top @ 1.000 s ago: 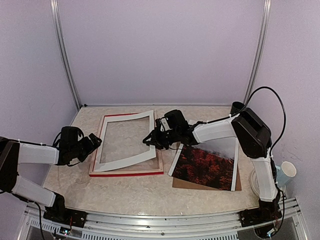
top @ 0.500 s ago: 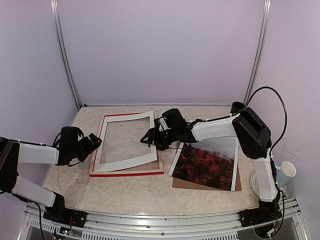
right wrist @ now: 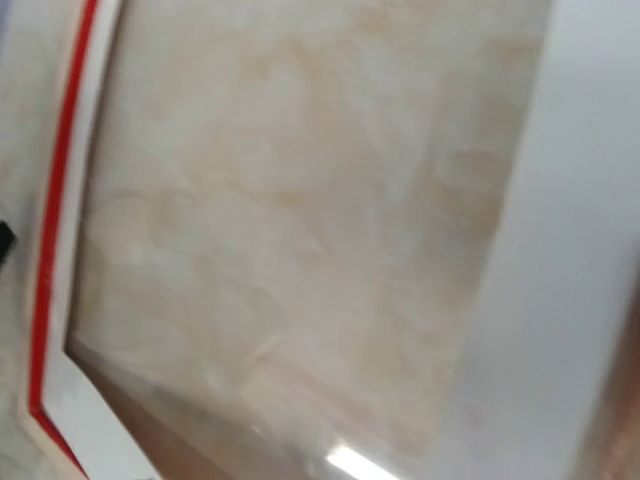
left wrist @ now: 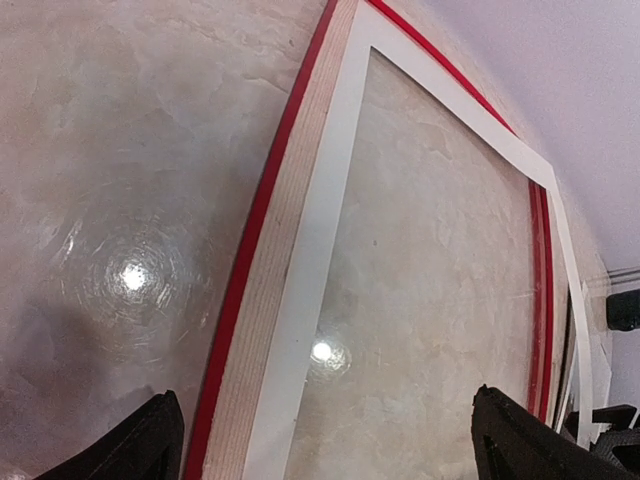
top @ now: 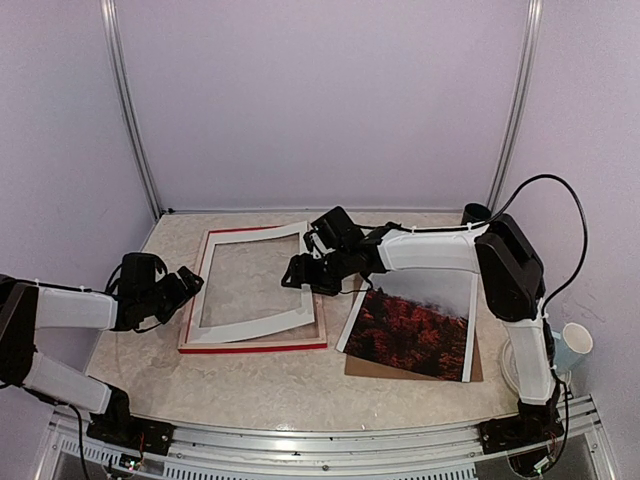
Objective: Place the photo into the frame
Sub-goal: Place the mat board on the glass panel.
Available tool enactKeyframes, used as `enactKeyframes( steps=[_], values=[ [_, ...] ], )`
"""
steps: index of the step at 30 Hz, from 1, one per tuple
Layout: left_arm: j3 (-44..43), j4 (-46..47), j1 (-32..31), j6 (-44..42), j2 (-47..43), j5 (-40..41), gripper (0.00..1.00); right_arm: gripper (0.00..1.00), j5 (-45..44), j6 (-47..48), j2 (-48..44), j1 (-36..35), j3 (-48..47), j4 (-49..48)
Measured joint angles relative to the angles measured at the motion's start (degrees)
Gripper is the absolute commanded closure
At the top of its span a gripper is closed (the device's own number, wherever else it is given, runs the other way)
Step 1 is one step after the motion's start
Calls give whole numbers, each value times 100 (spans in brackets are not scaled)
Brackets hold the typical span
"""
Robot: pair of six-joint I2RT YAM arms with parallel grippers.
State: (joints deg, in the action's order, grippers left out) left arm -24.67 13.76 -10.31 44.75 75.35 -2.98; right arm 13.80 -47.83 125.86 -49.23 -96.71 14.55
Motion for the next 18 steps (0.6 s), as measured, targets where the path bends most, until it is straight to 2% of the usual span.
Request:
enactKeyframes(
  steps=[6, 11, 18],
  values=[
    [0, -2, 0, 2, -76, 0, 1, 19, -352, 249, -229, -4, 149, 417],
    [0, -2, 2, 2, -127, 0, 1, 2, -647, 407, -376, -4, 348, 649],
    [0, -7, 2, 2, -221, 2, 1, 1, -1095, 649, -597, -4, 476, 881]
  ],
)
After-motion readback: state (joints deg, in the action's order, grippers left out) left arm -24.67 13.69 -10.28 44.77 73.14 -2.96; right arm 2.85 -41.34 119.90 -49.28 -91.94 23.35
